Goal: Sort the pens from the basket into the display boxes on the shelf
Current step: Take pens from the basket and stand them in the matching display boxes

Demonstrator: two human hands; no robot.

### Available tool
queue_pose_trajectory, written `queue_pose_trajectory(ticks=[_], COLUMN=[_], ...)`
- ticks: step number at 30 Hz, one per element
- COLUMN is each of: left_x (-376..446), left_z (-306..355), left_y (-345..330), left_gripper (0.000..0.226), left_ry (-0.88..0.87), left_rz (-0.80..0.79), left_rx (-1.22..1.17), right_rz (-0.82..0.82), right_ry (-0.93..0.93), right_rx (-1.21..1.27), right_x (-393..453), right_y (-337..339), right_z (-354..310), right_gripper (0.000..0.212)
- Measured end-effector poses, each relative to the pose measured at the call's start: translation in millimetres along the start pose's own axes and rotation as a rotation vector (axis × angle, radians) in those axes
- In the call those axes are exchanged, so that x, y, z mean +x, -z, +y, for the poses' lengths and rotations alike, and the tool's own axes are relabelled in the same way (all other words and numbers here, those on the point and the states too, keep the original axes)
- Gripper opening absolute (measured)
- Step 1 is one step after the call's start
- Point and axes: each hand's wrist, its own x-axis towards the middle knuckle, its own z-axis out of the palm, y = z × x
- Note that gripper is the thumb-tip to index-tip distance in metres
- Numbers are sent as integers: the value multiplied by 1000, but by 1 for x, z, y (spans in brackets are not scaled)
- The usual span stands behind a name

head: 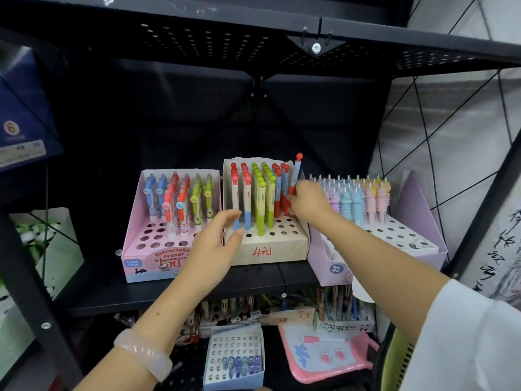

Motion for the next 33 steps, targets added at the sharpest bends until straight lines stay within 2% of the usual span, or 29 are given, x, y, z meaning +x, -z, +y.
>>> queue_pose_trajectory(ticks=[3,8,10,13,16,19,21,24,27,29,31,33], left_x=[0,0,0,-2,-5,-9,-11,-15,-21,-28,-38,-51], left_z=[-2,-7,-9,-12,-12,-9,-5,4,18,28,39,48], left_y=[1,5,6,5,5,3,2,-5,-28,-52,-81,-108], left_gripper=[35,37,39,42,43,42,42,41,38,38,38,30], left_ry=[11,10,11,12,13,3,-12,-37,-53,-67,-90,-142], left_rz=[-2,-17,-30,-67,-88,-107,-107,-111,-166,-240,-310,-282], left_rx=[-28,-28,-23,4,17,33,53,22,-31,-50,-69,-70], right_rz=[-19,268,283,216,113,33,25,20,-111,-162,-165,-149], right_ry=[-28,63,63,23,-17,-52,-29,100,225,280,255,179], right_rx=[73,245,229,42,-122,-172,-116,85,320,366,396,417], right_x=[2,3,5,9,14,15,7,-16,-57,-84,-109,-135], right_y=[0,5,5,2,-2,-3,2,19,41,55,66,76], right_z=[-3,-11,-11,-10,-9,-9,-8,-2,11,29,58,94], right_gripper=[22,22,21,19,34,33,28,24,21,18,18,18])
